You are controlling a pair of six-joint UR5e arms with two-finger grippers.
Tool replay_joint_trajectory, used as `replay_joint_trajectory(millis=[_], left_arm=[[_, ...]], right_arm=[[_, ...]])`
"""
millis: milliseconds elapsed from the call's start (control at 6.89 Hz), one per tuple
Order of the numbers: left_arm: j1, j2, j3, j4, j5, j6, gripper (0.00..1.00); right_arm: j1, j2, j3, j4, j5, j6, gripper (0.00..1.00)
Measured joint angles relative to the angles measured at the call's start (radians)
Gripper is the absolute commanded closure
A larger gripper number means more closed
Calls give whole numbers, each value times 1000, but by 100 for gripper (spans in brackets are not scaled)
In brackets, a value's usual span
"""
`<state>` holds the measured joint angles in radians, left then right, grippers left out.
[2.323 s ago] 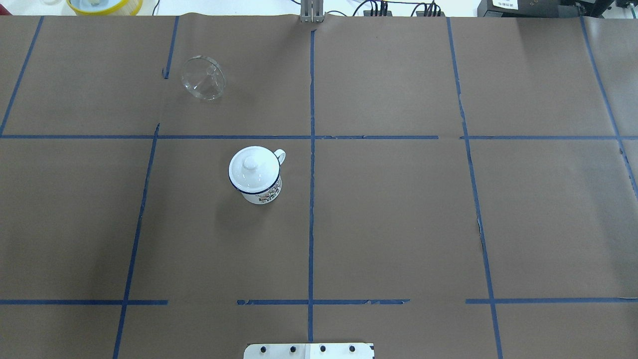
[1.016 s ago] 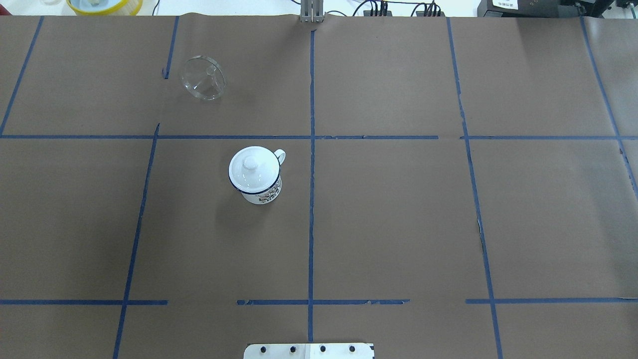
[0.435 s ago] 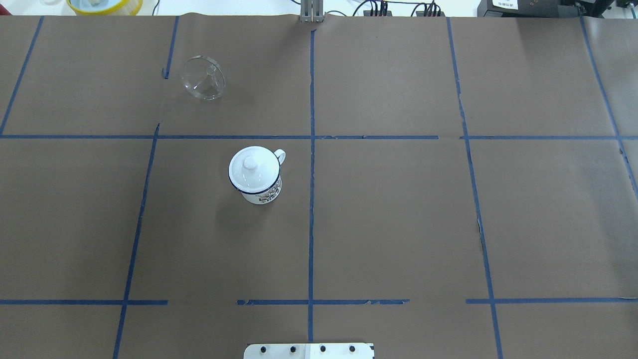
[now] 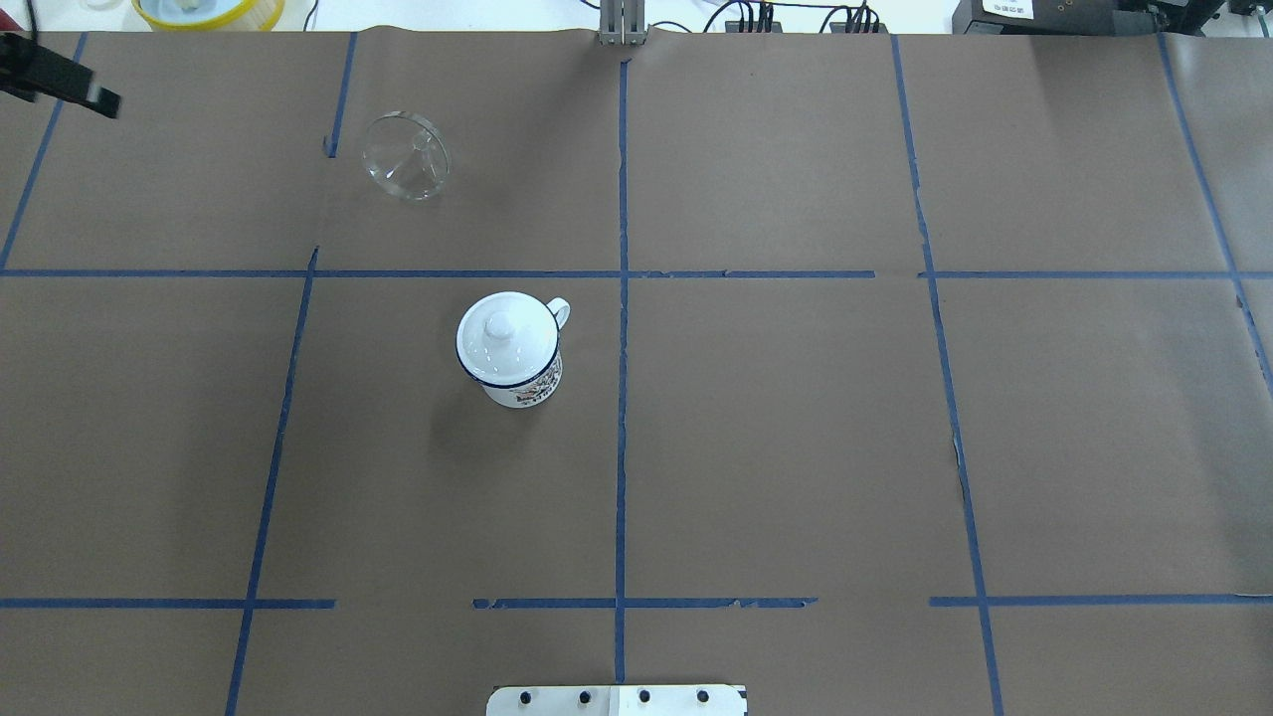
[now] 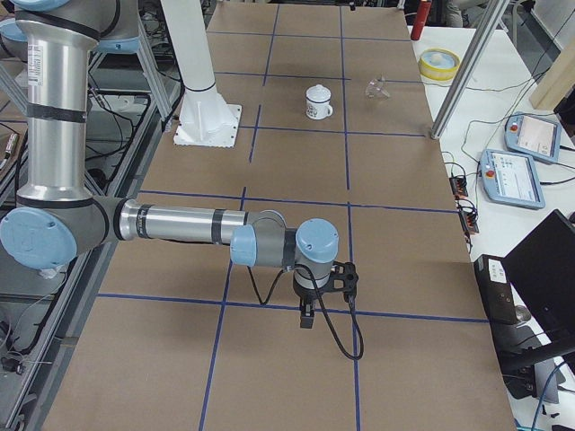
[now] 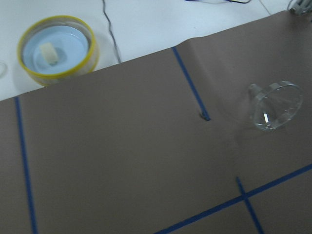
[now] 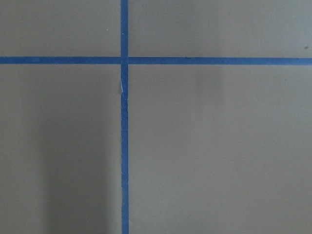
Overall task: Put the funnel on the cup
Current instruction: 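Move the left gripper down to the white funnel in the mug and grasp it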
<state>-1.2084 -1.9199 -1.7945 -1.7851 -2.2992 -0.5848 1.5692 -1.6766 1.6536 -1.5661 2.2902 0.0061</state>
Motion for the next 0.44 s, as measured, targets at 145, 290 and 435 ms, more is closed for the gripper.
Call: replay_joint_trajectory(millis=[145,290,435], left_arm=[[119,-95,0,95,92,-168,0],[228,-183,8,183,176,-312,0],[318,-249,18,234,220,-458,0]], right_arm=[[0,0,0,0,0,0,0],[0,0,0,0,0,0,0],[0,0,0,0,0,0,0]])
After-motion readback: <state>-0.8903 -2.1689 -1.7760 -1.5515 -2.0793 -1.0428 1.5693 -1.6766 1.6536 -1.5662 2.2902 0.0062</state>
